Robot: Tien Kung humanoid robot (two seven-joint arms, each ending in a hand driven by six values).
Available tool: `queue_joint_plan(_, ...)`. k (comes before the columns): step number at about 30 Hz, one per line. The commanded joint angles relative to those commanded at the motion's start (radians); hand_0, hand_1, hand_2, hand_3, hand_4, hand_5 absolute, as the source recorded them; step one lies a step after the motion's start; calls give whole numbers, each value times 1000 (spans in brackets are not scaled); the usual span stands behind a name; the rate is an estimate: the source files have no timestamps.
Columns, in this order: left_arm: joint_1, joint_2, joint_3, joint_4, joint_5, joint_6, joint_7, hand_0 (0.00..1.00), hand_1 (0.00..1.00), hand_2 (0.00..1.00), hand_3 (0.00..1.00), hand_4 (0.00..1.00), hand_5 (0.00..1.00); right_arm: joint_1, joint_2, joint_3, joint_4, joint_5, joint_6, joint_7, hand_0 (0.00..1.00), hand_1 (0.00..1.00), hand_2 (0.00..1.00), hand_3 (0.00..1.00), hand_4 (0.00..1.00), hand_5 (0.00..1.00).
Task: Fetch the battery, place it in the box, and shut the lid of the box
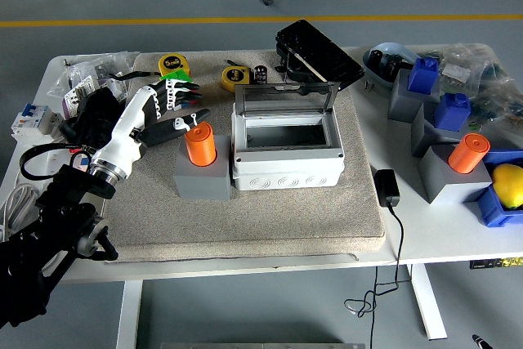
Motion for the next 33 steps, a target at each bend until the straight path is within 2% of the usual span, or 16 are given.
queue_joint_plan(5, -6, 3, 35, 13, -9, -1, -5, 805, 748, 662, 677, 998, 431, 0, 0, 2, 0, -1, 0, 0, 661, 640, 653, 541, 890, 440)
queue_joint_plan(6, -6, 3, 44, 16, -11, 1, -5, 771, 732, 663, 676, 998, 435, 0, 0, 4, 0, -2, 0, 0, 661, 640, 653, 540, 889, 441)
queue_joint_plan(11, -10, -4, 64, 39, -26, -6, -15, 771, 732, 663, 676, 998, 435, 0, 0, 4, -1, -1, -1, -2, 661, 640, 653, 540, 889, 441)
queue_joint_plan(12, -11, -5, 65, 44, -29, -8, -17, 723, 696, 651, 663, 998, 420, 0, 0, 4, -1, -1, 0, -2, 661, 640, 652, 540, 889, 440)
queue_joint_plan(17, -15, -7, 81, 64, -46, -11, -32, 723, 696, 651, 663, 998, 420, -2, -1, 3, -1, -1, 0, -2, 661, 640, 652, 540, 889, 440)
queue_joint_plan(18, -16, -6, 87, 65, -47, -8, -35, 646, 616, 551, 547, 998, 219, -2, -1, 4, 0, -2, -1, -2, 660, 641, 652, 539, 889, 439)
queue_joint_plan(23, -23, -7, 109, 77, -50, 0, -39, 646, 616, 551, 547, 998, 219, -1, -1, 3, 0, -1, -1, -2, 660, 641, 652, 539, 889, 439)
queue_joint_plan(24, -25, -9, 114, 79, -52, 4, -37, 504, 510, 485, 499, 998, 102, -1, -1, 4, 0, -1, -1, -2, 661, 640, 652, 539, 888, 439)
queue_joint_plan(29, -32, -15, 131, 92, -66, 9, -32, 504, 510, 485, 499, 998, 102, -1, 0, 6, 0, -3, -3, -1, 661, 640, 652, 539, 888, 439)
queue_joint_plan(30, -34, -15, 135, 93, -68, 9, -32, 485, 483, 462, 483, 998, 62, -1, 0, 6, 0, -2, -3, -1, 660, 640, 651, 540, 888, 438)
queue_joint_plan(33, -37, -15, 142, 95, -77, 10, -34, 485, 483, 462, 483, 998, 62, -1, 0, 6, 0, -2, -4, -1, 660, 640, 651, 540, 888, 438)
